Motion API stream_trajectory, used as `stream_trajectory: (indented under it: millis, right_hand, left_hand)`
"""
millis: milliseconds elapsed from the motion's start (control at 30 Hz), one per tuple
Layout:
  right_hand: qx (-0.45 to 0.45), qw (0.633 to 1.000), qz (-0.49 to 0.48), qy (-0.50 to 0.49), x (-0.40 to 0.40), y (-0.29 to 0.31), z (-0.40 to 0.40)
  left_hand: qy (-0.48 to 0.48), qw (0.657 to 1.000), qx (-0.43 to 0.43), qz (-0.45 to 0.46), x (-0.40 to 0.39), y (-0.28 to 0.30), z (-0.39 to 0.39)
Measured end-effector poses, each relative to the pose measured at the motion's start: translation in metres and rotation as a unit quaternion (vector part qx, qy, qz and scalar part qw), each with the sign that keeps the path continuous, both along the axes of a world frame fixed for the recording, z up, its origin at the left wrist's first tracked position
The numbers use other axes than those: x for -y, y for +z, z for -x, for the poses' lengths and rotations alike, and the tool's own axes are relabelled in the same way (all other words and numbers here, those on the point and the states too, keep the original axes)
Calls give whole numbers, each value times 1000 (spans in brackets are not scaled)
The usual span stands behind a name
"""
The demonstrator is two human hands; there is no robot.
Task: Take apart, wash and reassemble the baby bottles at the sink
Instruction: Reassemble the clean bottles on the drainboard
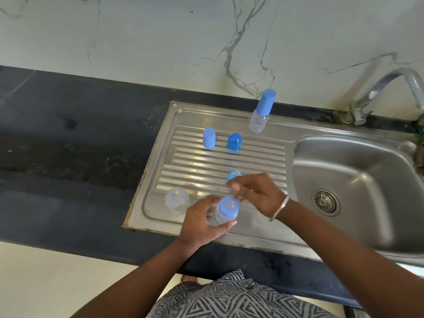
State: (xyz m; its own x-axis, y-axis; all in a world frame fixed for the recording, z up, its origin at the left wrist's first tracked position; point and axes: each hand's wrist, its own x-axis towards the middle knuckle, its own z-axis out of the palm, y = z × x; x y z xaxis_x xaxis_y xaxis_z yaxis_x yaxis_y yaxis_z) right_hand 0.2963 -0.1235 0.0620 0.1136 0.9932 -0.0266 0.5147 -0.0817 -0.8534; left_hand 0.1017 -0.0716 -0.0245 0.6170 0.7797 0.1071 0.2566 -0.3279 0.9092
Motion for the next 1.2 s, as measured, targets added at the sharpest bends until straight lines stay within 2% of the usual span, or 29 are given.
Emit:
stream_trajectory:
  millis: [67, 133, 233, 333, 400, 533, 700, 900, 1067, 1200]
  right_hand:
    - [15, 997, 31, -66, -16, -6, -4]
    - [93, 989, 41, -108, -37, -16, -11]
    - [196, 972, 55, -117, -71, -16, -19]
    - [306, 941, 23, -144, -109, -8, -22]
    - [325, 934, 8, -152, -132, -2, -22]
    - [346, 932, 61, -83, -169, -2, -25]
    - [408, 904, 128, 13, -191, -18, -25]
    - [372, 923, 97, 27, -189, -29, -24]
    - [223, 973, -50, -22, -143, -10, -18]
    - [158, 981, -98, -47, -97, 20, -11]
  left_hand:
    - [5, 1000, -8, -3, 0, 0, 0]
    - [3, 1000, -18, 1, 1, 1, 0]
    - [-2, 1000, -26, 0, 0, 0, 1]
    - [-2, 1000, -23, -8, 0, 0, 1]
    - [-1, 1000, -16, -16, 0, 1, 1]
    - [-9, 1000, -16, -23, -1, 0, 1]
    - [-15, 999, -26, -36, -2, -3, 2]
    - [-17, 998, -31, -45, -2, -5, 1]
    - [-21, 998, -33, -48, -2, -5, 1]
    - [-26, 998, -33, -56, -1, -1, 0]
